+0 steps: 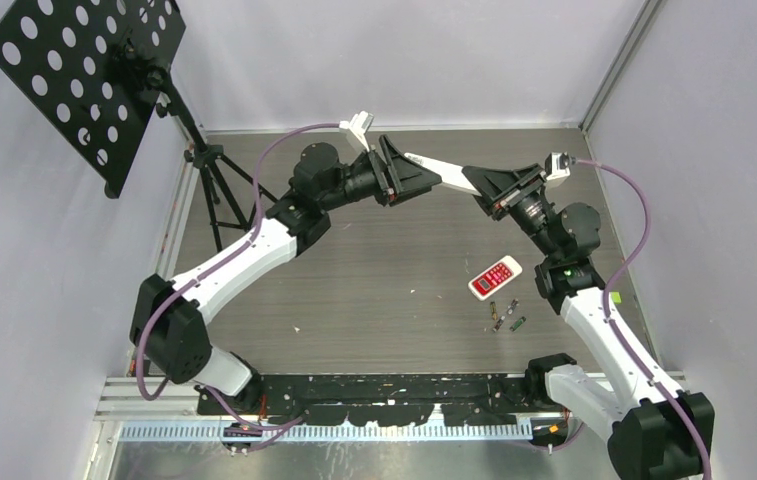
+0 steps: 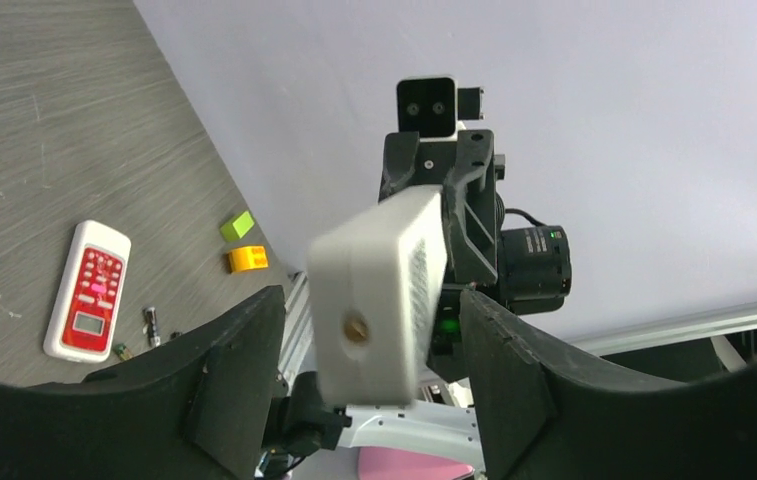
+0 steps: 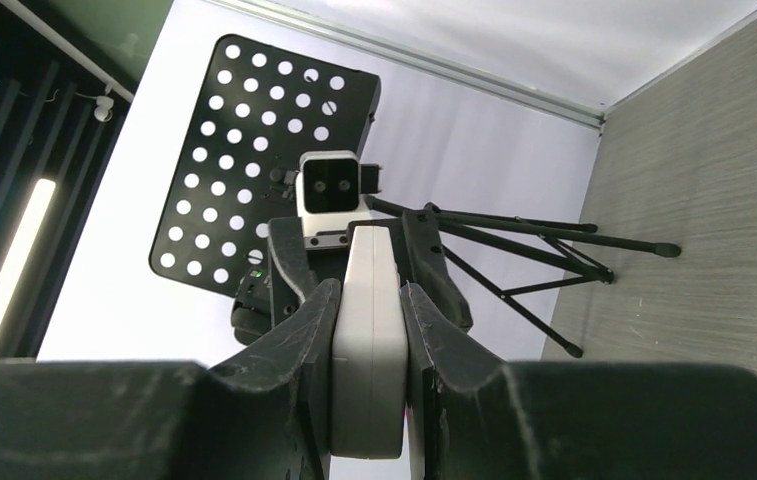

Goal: Load the batteries into the remote control
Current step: Adjust the remote control, then remove the battery cover from the remote control.

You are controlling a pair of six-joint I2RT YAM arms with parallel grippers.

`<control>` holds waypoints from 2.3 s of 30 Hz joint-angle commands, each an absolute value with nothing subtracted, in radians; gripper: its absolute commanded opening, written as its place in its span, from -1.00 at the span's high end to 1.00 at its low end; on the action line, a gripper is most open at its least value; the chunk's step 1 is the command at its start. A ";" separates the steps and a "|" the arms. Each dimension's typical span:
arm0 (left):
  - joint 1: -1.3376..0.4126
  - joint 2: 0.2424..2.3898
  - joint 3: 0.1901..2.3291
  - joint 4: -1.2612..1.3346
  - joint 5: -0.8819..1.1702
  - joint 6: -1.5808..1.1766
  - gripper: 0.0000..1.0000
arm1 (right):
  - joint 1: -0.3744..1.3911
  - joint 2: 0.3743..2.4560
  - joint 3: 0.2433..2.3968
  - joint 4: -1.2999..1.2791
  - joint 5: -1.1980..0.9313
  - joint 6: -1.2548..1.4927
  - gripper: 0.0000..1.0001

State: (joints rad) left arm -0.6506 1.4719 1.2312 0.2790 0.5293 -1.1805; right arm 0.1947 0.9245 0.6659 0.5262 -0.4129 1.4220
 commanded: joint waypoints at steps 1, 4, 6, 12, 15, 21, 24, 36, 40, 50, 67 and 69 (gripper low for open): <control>-0.661 1.513 1.227 0.420 0.491 -1.249 -0.28 | 0.202 0.929 0.656 0.663 -0.414 1.452 0.99; -0.662 1.537 1.222 0.467 0.476 -1.288 -0.18 | 0.204 0.937 0.646 0.688 -0.417 1.463 0.99; -0.663 1.543 1.219 0.495 0.459 -1.303 -0.14 | 0.206 0.940 0.637 0.702 -0.417 1.470 0.99; -0.668 1.544 1.215 0.506 0.419 -1.301 -0.05 | 0.209 0.948 0.616 0.724 -0.411 1.484 0.99; -0.669 1.551 1.219 0.506 0.432 -1.294 0.36 | 0.209 0.957 0.612 0.733 -0.409 1.488 0.99; -0.667 1.552 1.236 0.450 0.484 -1.206 1.00 | 0.208 0.970 0.648 0.610 -0.500 1.417 0.05; -0.655 1.547 1.259 0.383 0.536 -1.149 1.00 | 0.207 0.964 0.655 0.553 -0.553 1.364 -0.41; -0.614 1.523 1.293 0.286 0.643 -1.115 1.00 | 0.209 0.968 0.637 0.633 -0.689 1.344 0.00; -0.611 1.529 1.305 0.288 0.677 -1.139 1.00 | 0.209 0.971 0.634 0.629 -0.692 1.329 0.26; -0.578 1.514 1.333 0.281 0.688 -1.192 1.00 | 0.209 0.969 0.565 0.692 -0.672 1.267 0.96; -0.542 1.515 1.272 0.214 0.645 -1.077 1.00 | 0.208 1.012 0.564 0.472 -0.519 1.296 -0.34; -0.542 1.520 1.270 0.195 0.638 -1.054 1.00 | 0.209 0.991 0.566 0.429 -0.502 1.274 -0.40</control>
